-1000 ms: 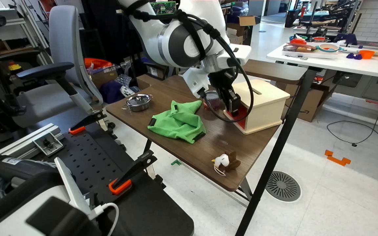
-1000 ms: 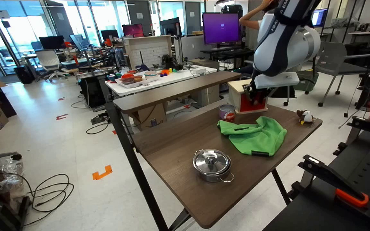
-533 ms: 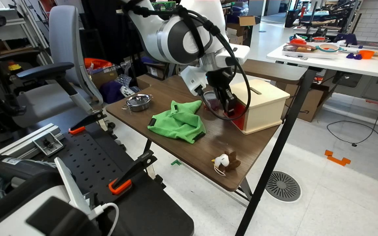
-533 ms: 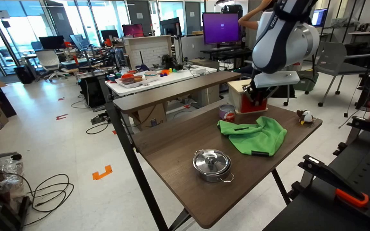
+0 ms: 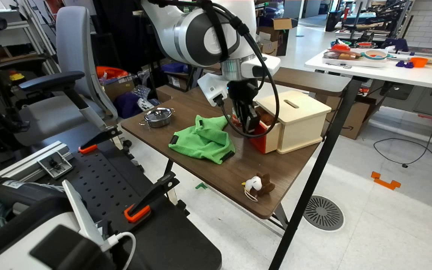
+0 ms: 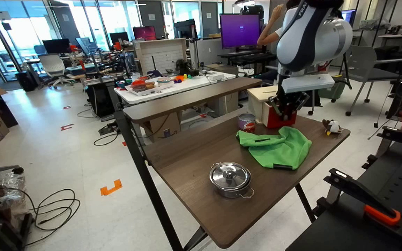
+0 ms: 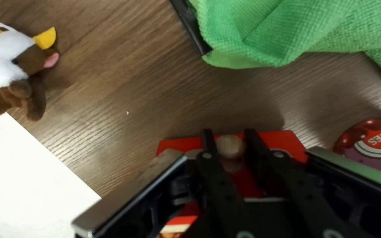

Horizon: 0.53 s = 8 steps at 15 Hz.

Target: Open the drawer

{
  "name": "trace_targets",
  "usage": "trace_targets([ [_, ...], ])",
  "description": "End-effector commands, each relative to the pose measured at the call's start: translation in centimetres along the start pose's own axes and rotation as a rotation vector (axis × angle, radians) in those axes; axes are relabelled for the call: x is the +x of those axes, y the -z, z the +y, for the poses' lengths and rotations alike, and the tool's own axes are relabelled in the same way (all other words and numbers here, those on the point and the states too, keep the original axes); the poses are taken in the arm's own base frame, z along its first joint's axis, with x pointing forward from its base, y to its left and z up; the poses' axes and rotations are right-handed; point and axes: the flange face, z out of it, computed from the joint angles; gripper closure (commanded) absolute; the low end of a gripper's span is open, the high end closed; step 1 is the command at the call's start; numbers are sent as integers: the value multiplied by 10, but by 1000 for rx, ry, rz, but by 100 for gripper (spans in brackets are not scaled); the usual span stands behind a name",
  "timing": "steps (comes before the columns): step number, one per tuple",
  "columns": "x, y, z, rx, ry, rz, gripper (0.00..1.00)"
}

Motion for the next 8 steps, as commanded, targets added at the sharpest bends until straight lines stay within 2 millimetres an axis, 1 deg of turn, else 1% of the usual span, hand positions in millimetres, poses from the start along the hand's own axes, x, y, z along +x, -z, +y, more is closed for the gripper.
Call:
trace_targets([
  [1, -18, 3, 9, -10, 30, -90, 93],
  [7, -24, 7, 10, -7, 31, -143, 93],
  [8, -23, 6, 10, -11, 26, -139, 48],
])
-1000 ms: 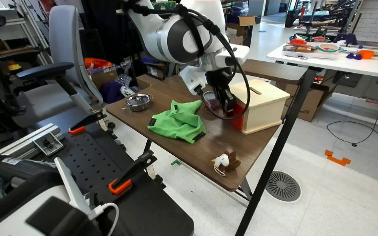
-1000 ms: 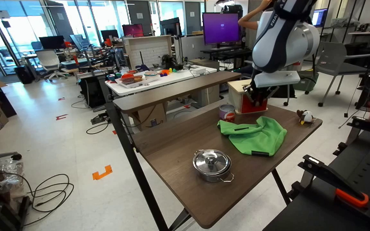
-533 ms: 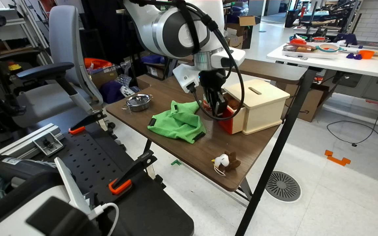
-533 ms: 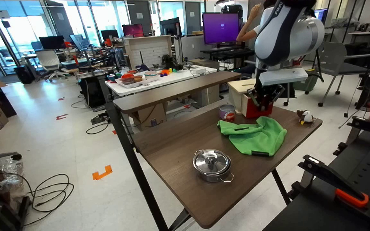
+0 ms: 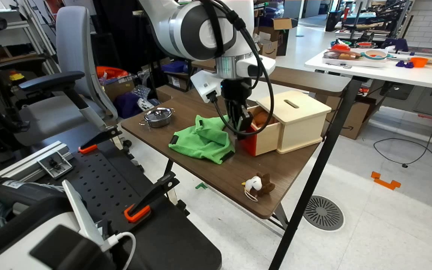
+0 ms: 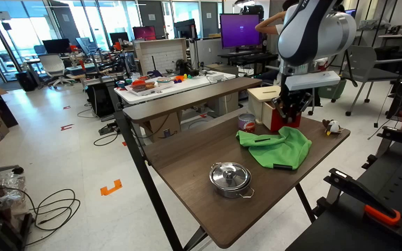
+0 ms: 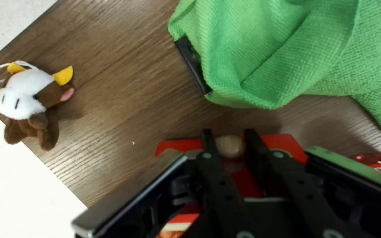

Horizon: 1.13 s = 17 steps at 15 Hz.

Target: Open the drawer

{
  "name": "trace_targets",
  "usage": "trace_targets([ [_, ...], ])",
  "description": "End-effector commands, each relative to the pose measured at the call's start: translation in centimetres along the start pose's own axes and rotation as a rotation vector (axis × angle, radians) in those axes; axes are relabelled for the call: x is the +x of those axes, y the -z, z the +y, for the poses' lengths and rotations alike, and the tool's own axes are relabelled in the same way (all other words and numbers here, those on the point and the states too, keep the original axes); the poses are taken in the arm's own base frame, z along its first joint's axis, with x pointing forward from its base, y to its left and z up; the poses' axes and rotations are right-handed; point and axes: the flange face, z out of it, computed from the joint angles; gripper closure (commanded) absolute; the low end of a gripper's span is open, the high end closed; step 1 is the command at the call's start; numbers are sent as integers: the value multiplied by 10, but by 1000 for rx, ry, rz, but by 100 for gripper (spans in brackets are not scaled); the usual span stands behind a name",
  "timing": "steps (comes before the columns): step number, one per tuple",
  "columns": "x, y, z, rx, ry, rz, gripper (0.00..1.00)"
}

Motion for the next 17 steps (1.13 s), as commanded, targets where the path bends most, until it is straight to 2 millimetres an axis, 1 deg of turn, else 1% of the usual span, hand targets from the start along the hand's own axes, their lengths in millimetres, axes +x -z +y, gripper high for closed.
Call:
trace_targets([
  [1, -10, -1, 9, -14, 1, -59, 47],
  [2, -12, -4, 11, -23, -2, -68, 42],
  [5, -17, -11, 15, -35, -9, -87, 19],
  [8, -21, -10, 18, -36, -17, -92, 1],
  [10, -29, -1, 20, -43, 13, -123, 0],
  [13, -46, 17, 23, 5, 96, -66, 0],
  [14, -49, 20, 23, 12, 124, -54, 0],
  [15, -35, 0, 16, -16, 71, -79, 0],
  [17, -43, 10, 18, -3, 97, -70, 0],
])
